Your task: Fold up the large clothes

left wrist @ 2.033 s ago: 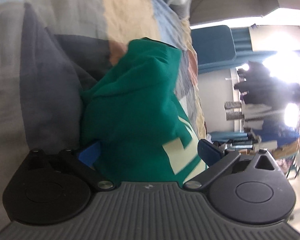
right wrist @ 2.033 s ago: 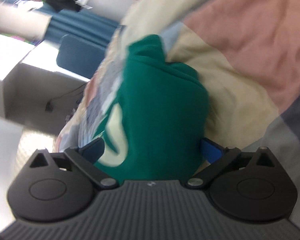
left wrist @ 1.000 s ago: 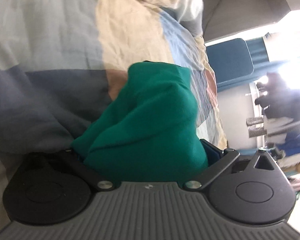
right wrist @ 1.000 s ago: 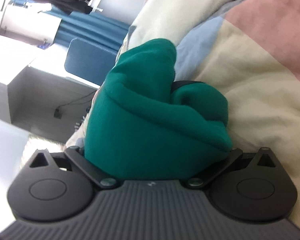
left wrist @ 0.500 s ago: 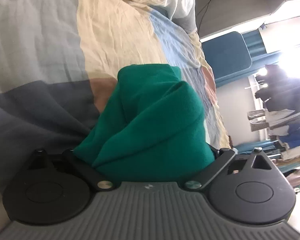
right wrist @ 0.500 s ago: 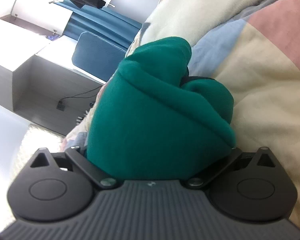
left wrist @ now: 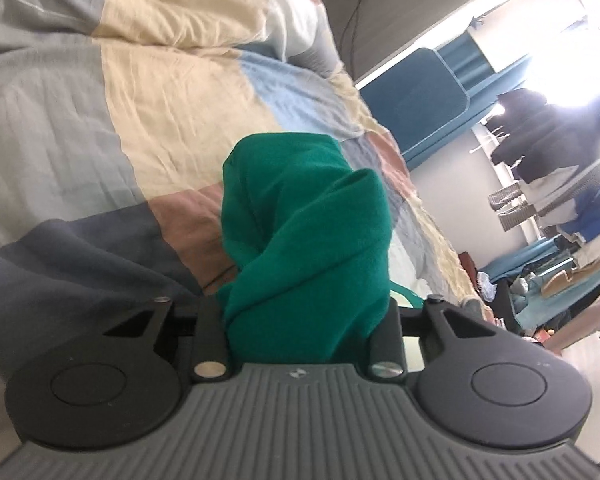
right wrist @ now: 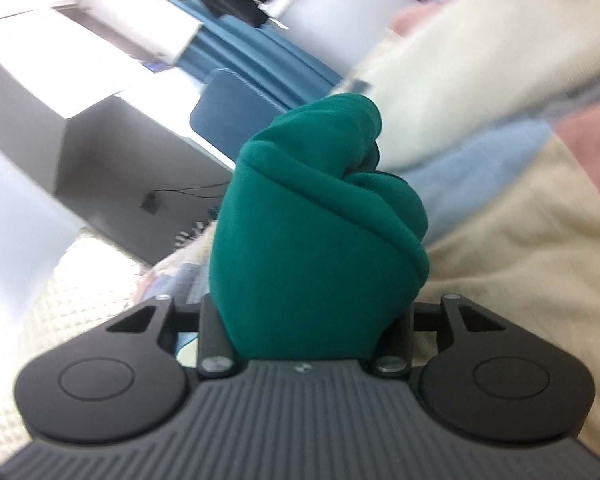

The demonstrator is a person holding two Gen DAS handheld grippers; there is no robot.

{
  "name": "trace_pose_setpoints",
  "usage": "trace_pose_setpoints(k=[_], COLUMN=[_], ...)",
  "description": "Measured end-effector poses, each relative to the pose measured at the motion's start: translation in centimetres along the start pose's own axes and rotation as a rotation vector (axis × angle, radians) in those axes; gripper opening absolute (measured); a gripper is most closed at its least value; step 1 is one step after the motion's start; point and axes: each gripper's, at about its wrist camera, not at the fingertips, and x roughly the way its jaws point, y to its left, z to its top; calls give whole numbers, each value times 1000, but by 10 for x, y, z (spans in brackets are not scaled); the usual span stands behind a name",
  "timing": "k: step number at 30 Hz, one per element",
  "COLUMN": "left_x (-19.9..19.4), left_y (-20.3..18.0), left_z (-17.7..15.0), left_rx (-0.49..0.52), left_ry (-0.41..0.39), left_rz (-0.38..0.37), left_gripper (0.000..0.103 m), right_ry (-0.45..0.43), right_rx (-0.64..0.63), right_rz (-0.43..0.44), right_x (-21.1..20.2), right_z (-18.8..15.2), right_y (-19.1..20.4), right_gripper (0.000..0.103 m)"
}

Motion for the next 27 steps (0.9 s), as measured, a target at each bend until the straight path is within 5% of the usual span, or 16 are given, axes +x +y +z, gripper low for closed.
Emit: trace_pose_setpoints(k=[12,27], left_x=[-75,-150], left_y=[-48,-238], left_z=[-17,-16], left_rx=[52,183], left_ry=[5,-50], left_rz=[-108,-317], left_gripper=[34,35], right_ry=[-76,-285], right_rx=[-130,-151], right_rz=[114,194], right_x=[-99,-238], right_z=[31,135], right_y=[50,91], right_gripper=[43,45])
